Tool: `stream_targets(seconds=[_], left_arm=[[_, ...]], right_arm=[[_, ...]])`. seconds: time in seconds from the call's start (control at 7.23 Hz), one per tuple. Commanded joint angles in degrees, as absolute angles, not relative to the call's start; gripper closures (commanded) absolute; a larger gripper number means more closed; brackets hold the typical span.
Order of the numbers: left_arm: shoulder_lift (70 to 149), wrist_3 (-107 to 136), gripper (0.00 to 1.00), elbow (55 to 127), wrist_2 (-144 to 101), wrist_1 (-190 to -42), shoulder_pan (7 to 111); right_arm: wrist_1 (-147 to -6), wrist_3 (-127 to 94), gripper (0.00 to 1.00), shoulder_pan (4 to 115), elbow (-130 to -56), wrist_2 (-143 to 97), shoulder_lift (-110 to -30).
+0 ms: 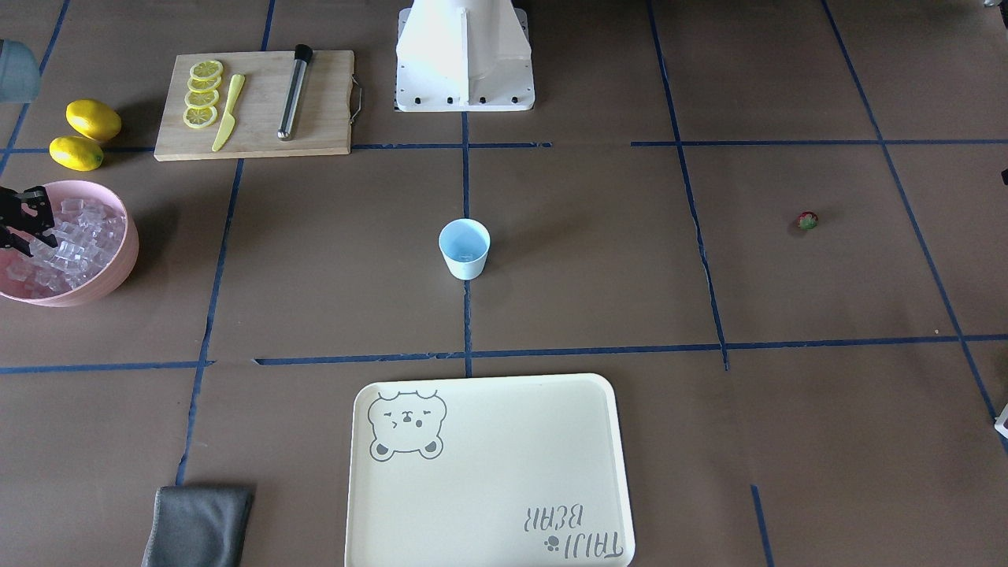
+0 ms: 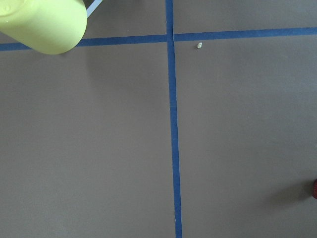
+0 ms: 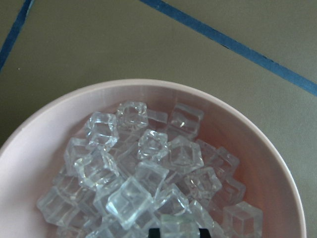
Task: Put ice and strawberries in cup
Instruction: 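Lower the right gripper into the bowl and grasp another ice cube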
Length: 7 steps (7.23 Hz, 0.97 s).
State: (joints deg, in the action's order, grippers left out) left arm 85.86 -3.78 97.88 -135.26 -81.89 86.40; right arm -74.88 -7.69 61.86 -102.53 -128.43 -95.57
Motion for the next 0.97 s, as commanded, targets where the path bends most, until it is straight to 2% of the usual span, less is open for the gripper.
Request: stream_targets(seconds=[0.0, 0.41, 0.83], left_arm=[[85.9, -3.8, 0.0, 97.9, -135.3, -81.9, 86.4], [85.9, -3.8, 0.0, 97.8, -135.3, -81.8, 86.4], [85.9, -3.8, 0.0, 97.8, -135.2, -81.7, 86.4]], right_arm=[[-74.9, -7.4, 1.0, 62.0, -103.3, -128.6, -95.6], [-75.6, -6.9, 1.0, 68.3, -108.5, -129.7, -95.2], [-75.3, -7.5, 1.0, 72.0, -110.3, -129.7, -94.9]])
